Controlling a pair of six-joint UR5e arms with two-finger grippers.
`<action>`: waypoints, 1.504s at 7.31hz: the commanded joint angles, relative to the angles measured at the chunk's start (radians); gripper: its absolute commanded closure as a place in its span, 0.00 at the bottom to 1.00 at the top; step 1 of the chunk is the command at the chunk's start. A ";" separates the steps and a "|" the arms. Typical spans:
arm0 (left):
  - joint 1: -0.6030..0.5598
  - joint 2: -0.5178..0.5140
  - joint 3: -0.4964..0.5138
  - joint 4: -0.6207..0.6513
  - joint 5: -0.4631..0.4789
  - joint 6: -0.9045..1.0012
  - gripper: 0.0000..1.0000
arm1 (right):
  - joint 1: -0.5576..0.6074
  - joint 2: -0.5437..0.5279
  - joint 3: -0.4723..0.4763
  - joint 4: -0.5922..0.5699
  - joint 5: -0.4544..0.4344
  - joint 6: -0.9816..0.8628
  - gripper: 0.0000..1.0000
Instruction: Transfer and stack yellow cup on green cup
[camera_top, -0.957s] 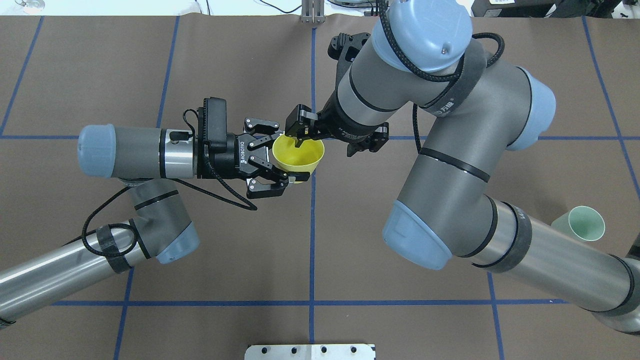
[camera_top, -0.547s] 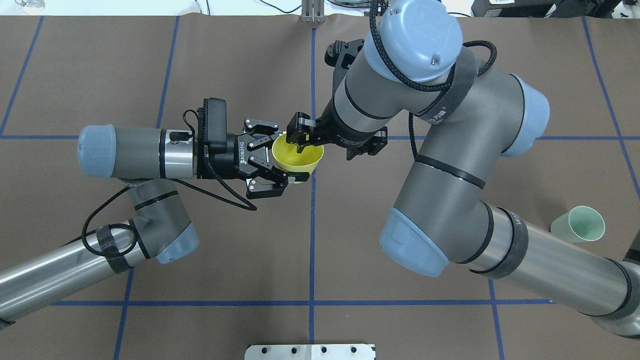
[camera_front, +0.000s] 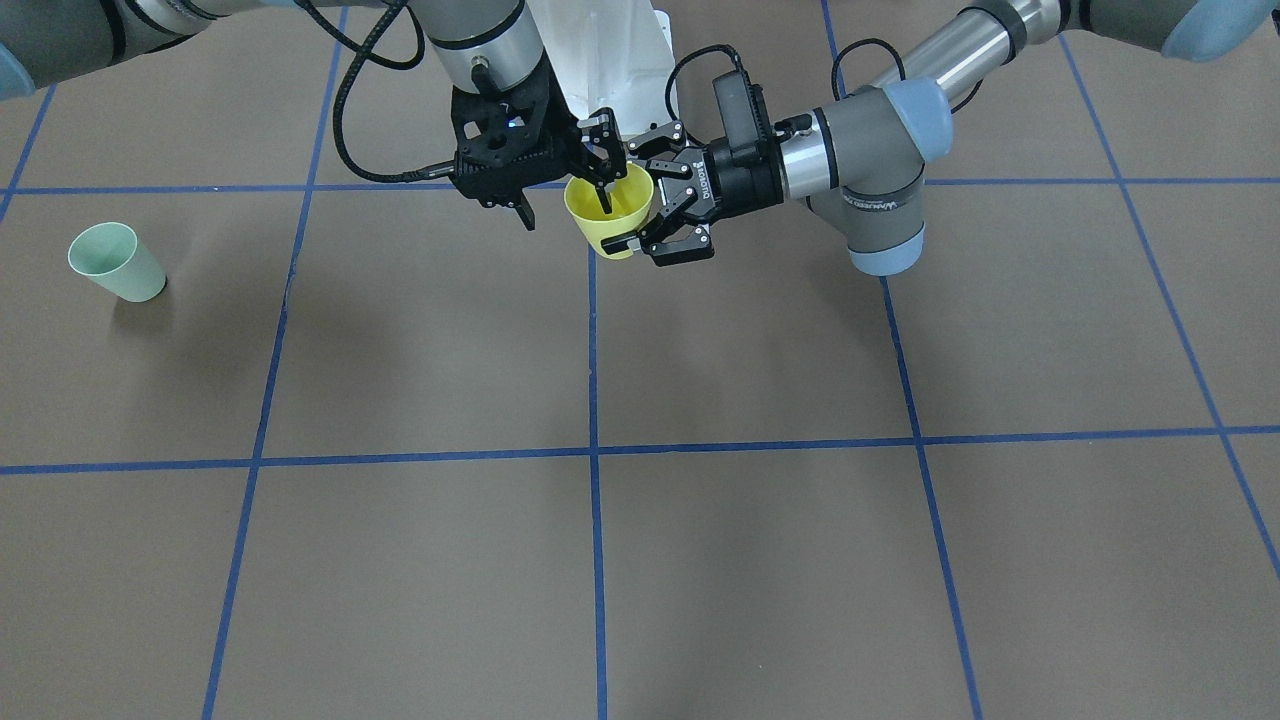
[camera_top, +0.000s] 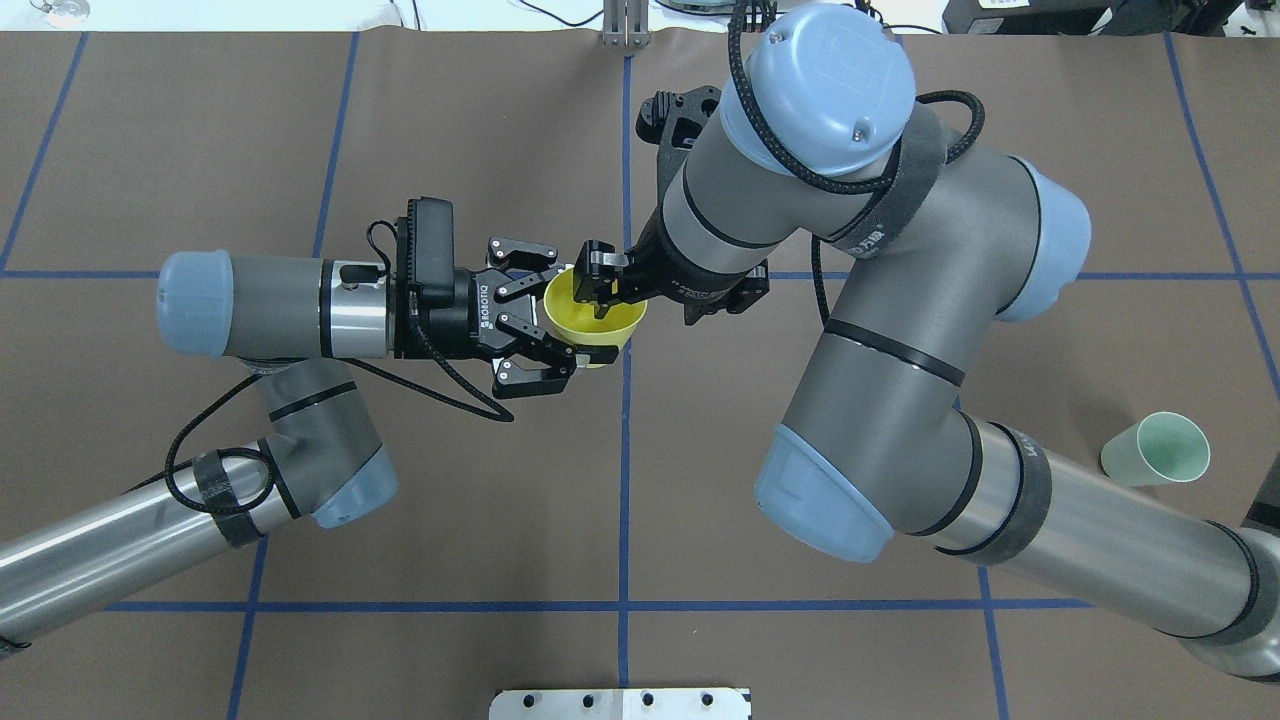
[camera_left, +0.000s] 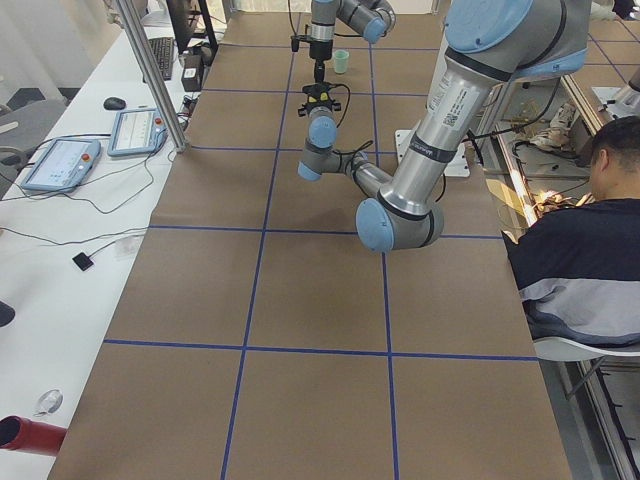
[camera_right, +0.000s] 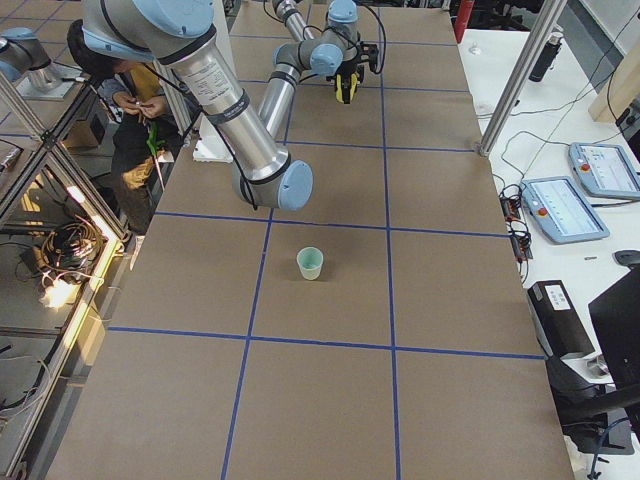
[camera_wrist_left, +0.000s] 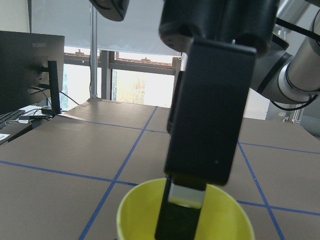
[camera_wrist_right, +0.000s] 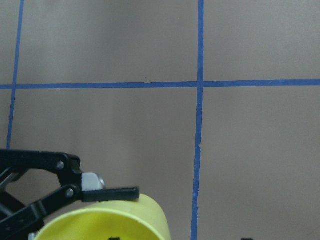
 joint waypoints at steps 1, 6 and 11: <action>0.004 0.000 0.000 0.000 0.000 0.000 0.72 | -0.002 0.005 -0.003 0.000 0.013 -0.041 0.41; 0.007 0.000 0.000 -0.002 0.000 0.001 0.27 | 0.001 0.008 -0.003 0.000 0.011 -0.043 1.00; 0.007 0.003 0.005 -0.006 0.005 0.000 0.00 | 0.007 -0.008 -0.003 -0.007 0.008 -0.026 1.00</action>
